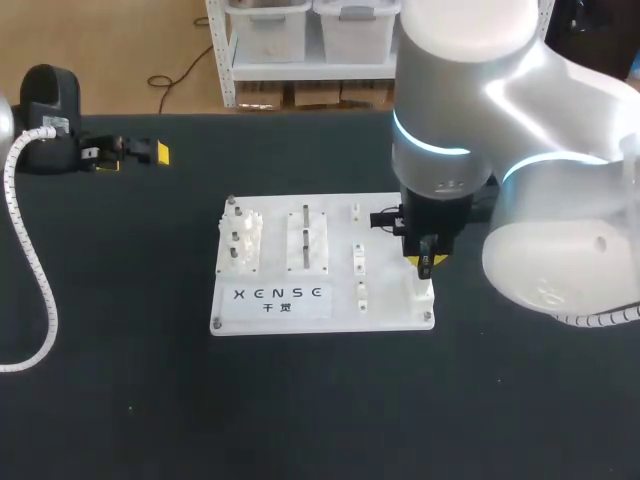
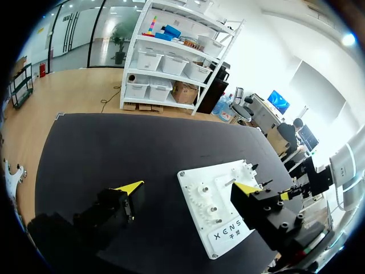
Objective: Insert the USB connector, Ethernet cable, and multi-pin plug into their matching sockets one by one.
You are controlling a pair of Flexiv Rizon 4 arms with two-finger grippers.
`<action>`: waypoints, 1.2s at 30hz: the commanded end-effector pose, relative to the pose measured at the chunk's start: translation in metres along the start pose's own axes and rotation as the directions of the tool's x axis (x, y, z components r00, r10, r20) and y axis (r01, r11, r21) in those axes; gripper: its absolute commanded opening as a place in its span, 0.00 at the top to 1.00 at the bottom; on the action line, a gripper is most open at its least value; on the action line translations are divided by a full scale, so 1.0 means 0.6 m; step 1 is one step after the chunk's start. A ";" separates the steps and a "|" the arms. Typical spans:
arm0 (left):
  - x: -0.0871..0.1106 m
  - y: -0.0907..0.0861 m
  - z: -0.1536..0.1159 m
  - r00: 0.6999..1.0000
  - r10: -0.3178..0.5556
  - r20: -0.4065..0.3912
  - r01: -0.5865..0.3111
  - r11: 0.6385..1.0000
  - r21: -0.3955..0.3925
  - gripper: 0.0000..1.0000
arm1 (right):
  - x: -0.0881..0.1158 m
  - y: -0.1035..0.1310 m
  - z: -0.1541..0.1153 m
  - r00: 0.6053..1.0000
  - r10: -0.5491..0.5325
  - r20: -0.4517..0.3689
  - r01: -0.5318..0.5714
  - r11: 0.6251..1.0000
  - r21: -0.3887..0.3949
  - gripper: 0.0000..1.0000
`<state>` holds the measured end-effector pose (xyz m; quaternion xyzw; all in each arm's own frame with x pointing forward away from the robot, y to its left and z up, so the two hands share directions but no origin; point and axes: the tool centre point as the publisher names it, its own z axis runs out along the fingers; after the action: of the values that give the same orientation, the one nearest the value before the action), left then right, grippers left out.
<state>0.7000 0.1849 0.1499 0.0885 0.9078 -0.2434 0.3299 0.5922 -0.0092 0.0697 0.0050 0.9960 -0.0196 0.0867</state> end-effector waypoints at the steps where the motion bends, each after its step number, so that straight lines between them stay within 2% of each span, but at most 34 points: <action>1: 0.000 0.000 0.000 1.000 0.000 0.000 0.000 1.000 0.000 0.00 | 0.002 0.000 0.002 1.000 0.000 0.006 0.000 1.000 0.000 1.00; 21: 0.000 0.000 0.000 1.000 0.000 0.000 0.000 1.000 0.000 0.00 | 0.007 -0.006 0.020 1.000 0.001 0.002 -0.001 1.000 0.020 1.00; 36: 0.000 0.000 0.000 1.000 0.000 0.000 0.000 1.000 0.000 0.00 | 0.012 0.001 0.056 0.998 0.033 -0.055 -0.034 0.999 -0.019 1.00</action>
<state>0.7000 0.1849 0.1499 0.0885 0.9078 -0.2434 0.3299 0.5908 -0.0110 0.0597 0.0216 0.9977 -0.0081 0.0639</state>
